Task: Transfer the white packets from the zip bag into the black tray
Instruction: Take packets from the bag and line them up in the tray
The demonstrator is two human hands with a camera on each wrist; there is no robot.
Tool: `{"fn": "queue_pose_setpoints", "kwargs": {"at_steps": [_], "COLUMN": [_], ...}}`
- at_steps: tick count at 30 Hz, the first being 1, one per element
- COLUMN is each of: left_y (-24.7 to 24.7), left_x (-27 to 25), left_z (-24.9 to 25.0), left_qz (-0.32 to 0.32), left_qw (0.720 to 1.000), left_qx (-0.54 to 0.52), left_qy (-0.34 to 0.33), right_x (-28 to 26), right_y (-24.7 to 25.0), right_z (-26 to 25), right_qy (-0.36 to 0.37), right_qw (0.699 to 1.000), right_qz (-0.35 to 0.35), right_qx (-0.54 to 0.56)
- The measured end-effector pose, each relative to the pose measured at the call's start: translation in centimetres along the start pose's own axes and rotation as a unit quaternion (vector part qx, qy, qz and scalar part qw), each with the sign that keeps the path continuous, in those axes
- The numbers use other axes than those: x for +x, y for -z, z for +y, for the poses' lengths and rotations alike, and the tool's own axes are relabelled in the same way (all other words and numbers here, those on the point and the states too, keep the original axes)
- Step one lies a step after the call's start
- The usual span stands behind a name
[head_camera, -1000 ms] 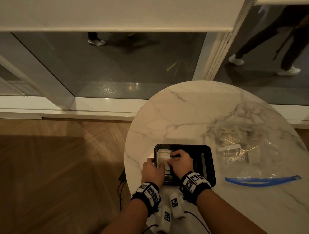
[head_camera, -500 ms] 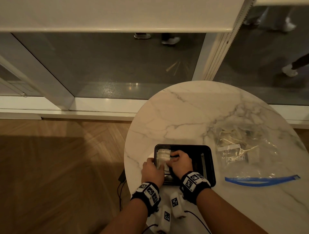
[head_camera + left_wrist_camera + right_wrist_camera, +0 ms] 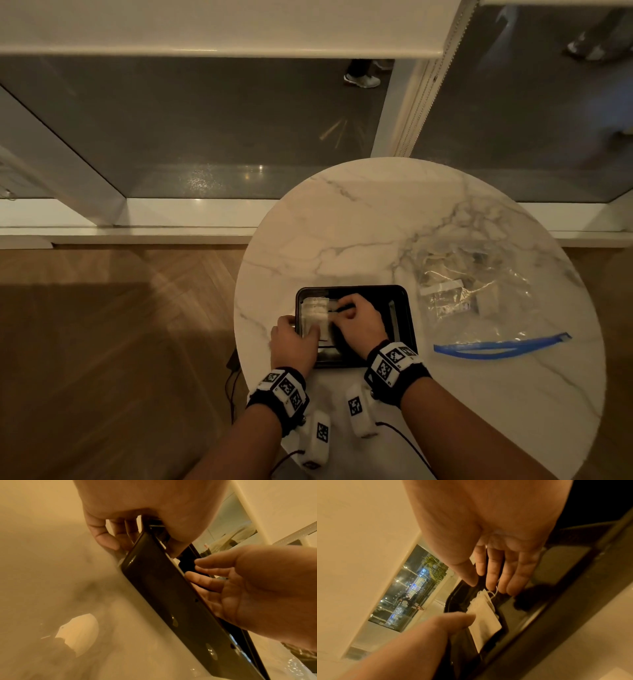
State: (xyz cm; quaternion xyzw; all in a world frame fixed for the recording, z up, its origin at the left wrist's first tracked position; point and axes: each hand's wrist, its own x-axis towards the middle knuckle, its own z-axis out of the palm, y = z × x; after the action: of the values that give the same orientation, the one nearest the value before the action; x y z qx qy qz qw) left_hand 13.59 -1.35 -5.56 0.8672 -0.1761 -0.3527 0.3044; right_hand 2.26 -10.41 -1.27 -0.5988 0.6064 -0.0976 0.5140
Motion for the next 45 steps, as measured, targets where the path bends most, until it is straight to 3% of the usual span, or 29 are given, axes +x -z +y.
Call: {"fn": "queue_pose_setpoints", "kwargs": {"at_steps": [4, 7, 10, 14, 18, 20, 22, 25, 27, 29, 31, 33, 36, 38, 40, 42, 45], "left_y": [1.7, 1.8, -0.6, -5.3, -10.3, -12.1, -13.2, -14.5, -14.8, -14.8, -15.0, -15.0, -15.0, -15.1, -15.2, -15.6, -15.7], "left_x": [-2.7, -5.0, -7.1, -10.2, -13.1, -14.0, -14.5, -15.1, -15.5, -15.6, -16.0, -16.3, -16.7, -17.5, -18.4, -19.2, -19.9], "left_z": [2.2, 4.4, 6.8, 10.1, 12.5, 13.4, 14.0, 14.9, 15.4, 15.8, 16.2, 16.5, 16.6, 16.5, 16.3, 16.1, 15.3], "left_qz": [0.108, 0.131, 0.054, -0.111, -0.178, -0.181, -0.19, -0.193, -0.167, -0.139, -0.12, -0.113, -0.119, -0.126, -0.132, -0.123, -0.11], "left_qw": [0.992, 0.976, 0.923, 0.828, 0.76, 0.732, 0.714, 0.718, 0.728, 0.748, 0.767, 0.772, 0.782, 0.792, 0.798, 0.804, 0.817], "left_qx": [0.059, 0.015, 0.026, 0.128, 0.278, 0.359, 0.444, 0.522, 0.53, 0.504, 0.475, 0.463, 0.444, 0.426, 0.412, 0.402, 0.358], "left_qy": [-0.034, -0.172, -0.38, -0.534, -0.56, -0.55, -0.507, -0.419, -0.402, -0.409, -0.414, -0.421, -0.421, -0.419, -0.419, -0.421, -0.439], "right_x": [-1.5, -3.3, -5.5, -7.8, -8.9, -8.9, -8.9, -8.3, -7.4, -6.6, -5.8, -5.1, -4.1, -3.1, -2.2, -0.5, 1.9], "right_y": [3.8, 7.0, 10.9, 15.8, 20.3, 22.4, 23.5, 24.6, 24.6, 24.1, 24.0, 24.1, 24.6, 24.5, 25.0, 25.3, 25.9], "right_z": [0.0, 0.6, 1.7, 4.5, 9.7, 12.2, 13.6, 14.3, 14.2, 13.7, 13.6, 13.2, 11.8, 10.9, 9.5, 9.0, 8.7], "right_qy": [0.022, 0.031, 0.036, 0.035, 0.013, 0.021, 0.034, 0.112, 0.186, 0.209, 0.175, 0.131, 0.068, 0.032, -0.013, -0.051, -0.07], "right_qw": [0.997, 0.99, 0.979, 0.97, 0.977, 0.986, 0.989, 0.977, 0.953, 0.927, 0.918, 0.931, 0.987, 0.999, 0.996, 0.996, 0.988], "right_qz": [-0.001, 0.003, 0.029, 0.078, 0.135, 0.159, 0.135, 0.065, 0.031, 0.005, -0.033, -0.063, -0.018, 0.042, 0.078, 0.071, 0.078], "right_qx": [0.071, 0.139, 0.2, 0.227, 0.161, 0.056, -0.046, -0.168, -0.235, -0.31, -0.355, -0.336, -0.143, -0.008, 0.049, 0.024, -0.109]}}
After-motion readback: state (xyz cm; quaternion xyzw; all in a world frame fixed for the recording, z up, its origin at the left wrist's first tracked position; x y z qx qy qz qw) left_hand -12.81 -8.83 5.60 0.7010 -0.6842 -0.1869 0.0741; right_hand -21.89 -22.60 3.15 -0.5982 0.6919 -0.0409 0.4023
